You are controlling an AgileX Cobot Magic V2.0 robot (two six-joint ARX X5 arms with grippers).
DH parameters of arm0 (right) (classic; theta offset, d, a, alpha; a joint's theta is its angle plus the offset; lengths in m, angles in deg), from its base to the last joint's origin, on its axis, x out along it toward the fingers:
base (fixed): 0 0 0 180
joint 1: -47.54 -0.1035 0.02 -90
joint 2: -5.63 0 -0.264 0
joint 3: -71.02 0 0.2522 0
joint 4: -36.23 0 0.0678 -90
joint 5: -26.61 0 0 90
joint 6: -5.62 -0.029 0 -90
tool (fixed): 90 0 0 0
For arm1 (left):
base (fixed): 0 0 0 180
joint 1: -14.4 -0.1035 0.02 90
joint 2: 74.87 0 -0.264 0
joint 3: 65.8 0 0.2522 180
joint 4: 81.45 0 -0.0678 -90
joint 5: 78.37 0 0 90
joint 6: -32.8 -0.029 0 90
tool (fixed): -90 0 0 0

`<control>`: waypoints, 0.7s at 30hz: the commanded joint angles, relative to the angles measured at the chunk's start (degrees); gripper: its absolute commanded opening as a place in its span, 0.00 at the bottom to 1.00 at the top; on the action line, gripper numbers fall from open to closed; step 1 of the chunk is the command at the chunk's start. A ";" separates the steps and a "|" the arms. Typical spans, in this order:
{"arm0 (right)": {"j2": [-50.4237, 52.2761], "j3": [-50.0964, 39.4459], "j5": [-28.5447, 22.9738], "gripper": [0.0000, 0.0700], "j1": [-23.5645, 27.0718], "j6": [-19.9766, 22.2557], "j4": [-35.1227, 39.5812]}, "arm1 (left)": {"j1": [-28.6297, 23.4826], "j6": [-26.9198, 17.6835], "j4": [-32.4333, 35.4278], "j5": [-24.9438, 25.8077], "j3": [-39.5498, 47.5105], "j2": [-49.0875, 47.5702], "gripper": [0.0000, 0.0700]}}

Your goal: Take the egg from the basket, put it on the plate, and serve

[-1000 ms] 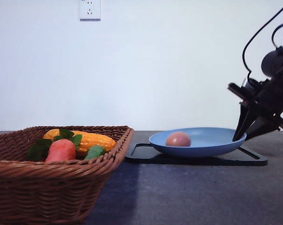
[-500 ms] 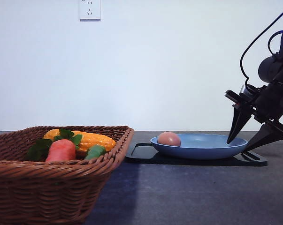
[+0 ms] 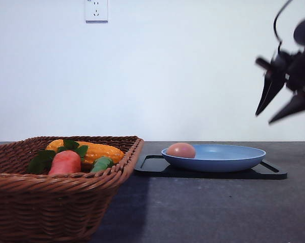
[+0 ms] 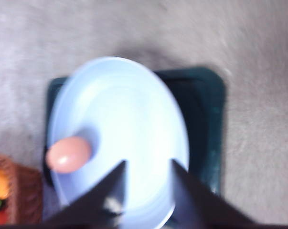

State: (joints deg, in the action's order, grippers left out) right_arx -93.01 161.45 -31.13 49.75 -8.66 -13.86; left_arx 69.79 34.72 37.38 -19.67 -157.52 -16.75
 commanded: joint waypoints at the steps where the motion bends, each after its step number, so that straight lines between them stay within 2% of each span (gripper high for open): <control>1: 1.58 1.03 -1.45 0.04 -1.50 3.03 -1.17 | -0.87 -2.22 0.28 -1.87 -1.22 2.44 0.23; 4: 6.02 1.01 -5.45 0.00 -4.86 5.87 -4.40 | -4.45 -4.15 -0.79 -1.85 -1.20 6.38 0.06; 6: 9.03 0.94 -8.65 0.00 -7.37 7.61 -6.57 | -7.29 -4.72 -1.96 -1.79 -1.17 8.99 0.00; 10: 15.13 -0.03 -14.42 0.00 -12.91 8.76 -8.28 | -14.04 -4.66 -2.33 0.54 -0.04 12.22 0.00; 14: 21.51 -3.11 -19.98 0.00 -18.19 9.05 -6.95 | -21.49 -3.59 0.33 9.61 3.96 11.93 0.00; 17: 27.33 -8.30 -24.02 0.00 -21.74 9.07 -2.32 | -26.08 -2.33 3.34 15.31 8.81 10.01 0.00; 21: 36.48 -19.00 -28.46 0.00 -25.70 9.07 7.92 | -28.55 -0.33 11.74 17.82 18.21 4.58 0.00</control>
State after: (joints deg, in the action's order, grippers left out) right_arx -58.04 144.45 -58.64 24.83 -0.14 -8.43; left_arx 40.90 32.76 46.72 -2.49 -140.63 -11.16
